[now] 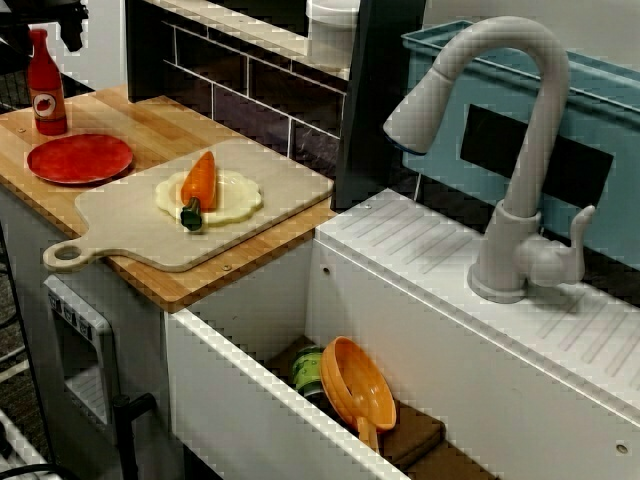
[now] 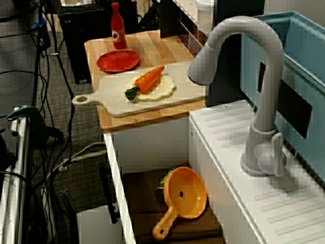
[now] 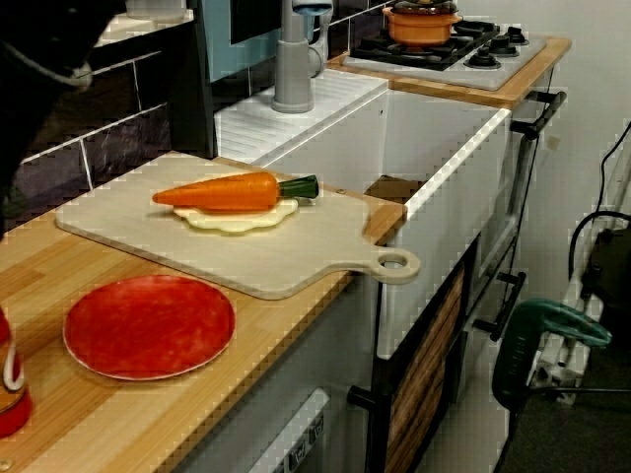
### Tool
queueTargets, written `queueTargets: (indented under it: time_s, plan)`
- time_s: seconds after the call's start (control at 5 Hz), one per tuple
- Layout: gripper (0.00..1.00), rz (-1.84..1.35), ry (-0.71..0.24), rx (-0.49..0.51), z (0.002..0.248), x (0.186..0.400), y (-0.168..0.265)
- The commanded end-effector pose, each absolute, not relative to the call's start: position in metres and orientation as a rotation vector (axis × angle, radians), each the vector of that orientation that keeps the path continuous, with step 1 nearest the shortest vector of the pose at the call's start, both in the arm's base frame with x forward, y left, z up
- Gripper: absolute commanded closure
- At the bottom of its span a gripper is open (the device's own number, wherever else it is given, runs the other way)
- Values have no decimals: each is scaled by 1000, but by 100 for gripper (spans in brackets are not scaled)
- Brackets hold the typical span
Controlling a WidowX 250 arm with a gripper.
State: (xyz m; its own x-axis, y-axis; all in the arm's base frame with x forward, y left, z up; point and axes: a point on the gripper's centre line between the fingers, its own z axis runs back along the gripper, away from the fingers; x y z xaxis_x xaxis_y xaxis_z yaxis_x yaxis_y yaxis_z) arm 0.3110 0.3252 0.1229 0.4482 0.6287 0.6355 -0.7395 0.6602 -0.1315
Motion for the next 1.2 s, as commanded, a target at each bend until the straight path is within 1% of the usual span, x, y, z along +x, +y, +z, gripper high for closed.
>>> queueTargets:
  time_s: [0.0, 0.4, 0.6, 1.0]
  plan:
    - [100, 840, -744, 192, 145, 314, 330]
    - [100, 840, -741, 195, 147, 314, 331]
    - [100, 838, -735, 177, 154, 315, 329]
    - [100, 778, -721, 146, 171, 324, 302]
